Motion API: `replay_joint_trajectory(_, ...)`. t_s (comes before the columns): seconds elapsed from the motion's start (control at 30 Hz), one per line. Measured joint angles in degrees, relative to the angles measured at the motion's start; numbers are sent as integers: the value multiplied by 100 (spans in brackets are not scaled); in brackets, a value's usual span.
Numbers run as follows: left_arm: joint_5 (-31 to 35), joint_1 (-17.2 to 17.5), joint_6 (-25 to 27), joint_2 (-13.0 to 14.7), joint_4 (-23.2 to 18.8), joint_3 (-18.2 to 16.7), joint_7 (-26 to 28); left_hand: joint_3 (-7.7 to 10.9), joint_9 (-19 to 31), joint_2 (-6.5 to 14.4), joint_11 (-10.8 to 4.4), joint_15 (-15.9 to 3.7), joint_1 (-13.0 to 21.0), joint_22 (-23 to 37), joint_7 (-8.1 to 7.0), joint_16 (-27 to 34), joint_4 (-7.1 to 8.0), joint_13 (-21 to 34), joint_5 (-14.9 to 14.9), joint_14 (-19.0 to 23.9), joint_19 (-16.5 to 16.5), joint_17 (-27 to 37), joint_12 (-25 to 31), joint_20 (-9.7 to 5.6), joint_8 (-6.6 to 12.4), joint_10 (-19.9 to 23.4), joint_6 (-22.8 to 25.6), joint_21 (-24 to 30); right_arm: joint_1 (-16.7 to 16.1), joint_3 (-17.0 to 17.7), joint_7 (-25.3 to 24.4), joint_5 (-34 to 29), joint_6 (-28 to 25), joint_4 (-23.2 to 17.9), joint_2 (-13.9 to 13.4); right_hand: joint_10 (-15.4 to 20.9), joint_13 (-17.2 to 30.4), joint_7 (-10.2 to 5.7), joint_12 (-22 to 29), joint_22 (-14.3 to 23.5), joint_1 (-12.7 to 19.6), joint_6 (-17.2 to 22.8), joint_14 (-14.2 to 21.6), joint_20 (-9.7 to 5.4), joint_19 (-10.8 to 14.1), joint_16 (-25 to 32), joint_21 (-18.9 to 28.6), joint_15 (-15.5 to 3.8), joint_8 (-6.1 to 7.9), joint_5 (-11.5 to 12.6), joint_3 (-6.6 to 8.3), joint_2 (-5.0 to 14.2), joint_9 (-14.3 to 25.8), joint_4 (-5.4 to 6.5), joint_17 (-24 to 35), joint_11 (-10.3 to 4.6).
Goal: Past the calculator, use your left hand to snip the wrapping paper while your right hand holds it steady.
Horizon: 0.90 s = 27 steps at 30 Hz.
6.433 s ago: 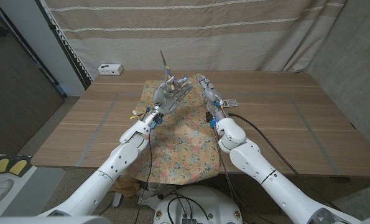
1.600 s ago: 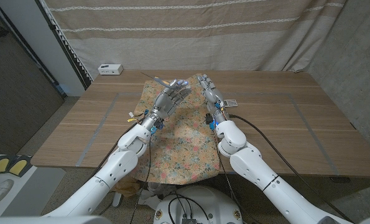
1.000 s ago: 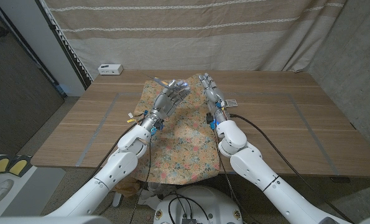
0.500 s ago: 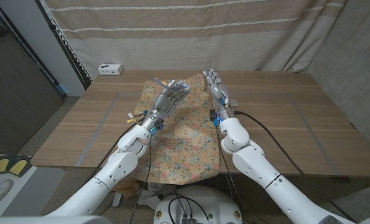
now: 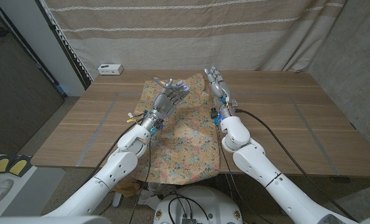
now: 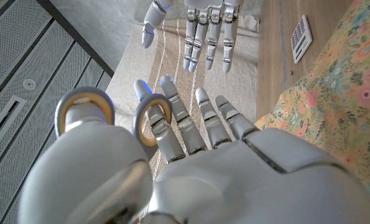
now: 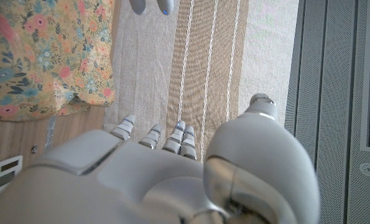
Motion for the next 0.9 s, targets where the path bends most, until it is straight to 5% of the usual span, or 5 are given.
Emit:
replay_joint_trajectory(0.47, 109, -80, -104, -2, 48, 32, -78, -617, 49, 36, -54, 22, -231, -9, 30, -89, -66, 362, -67, -206, -63, 56, 125, 0, -44, -436, -462, 0, 70, 13, 49, -61, 28, 66, 7, -49, 0, 20, 0, 0, -74, -81, -20, 31, -31, 0, 0, -20, 0, -22, -64, -30, 0, 16, 0, 9)
replay_joint_trajectory(0.9, 222, -162, -187, -4, 111, 93, -172, -867, 132, 78, -30, 11, -189, -13, 221, -89, -145, 580, -67, -214, -93, 83, 321, 31, 8, -575, -807, 0, 87, 54, 23, -182, 47, -4, -36, -70, 0, 41, 0, 0, -137, -164, -81, 62, -62, 0, 0, -20, 0, -22, -87, -47, 0, 40, 0, 30)
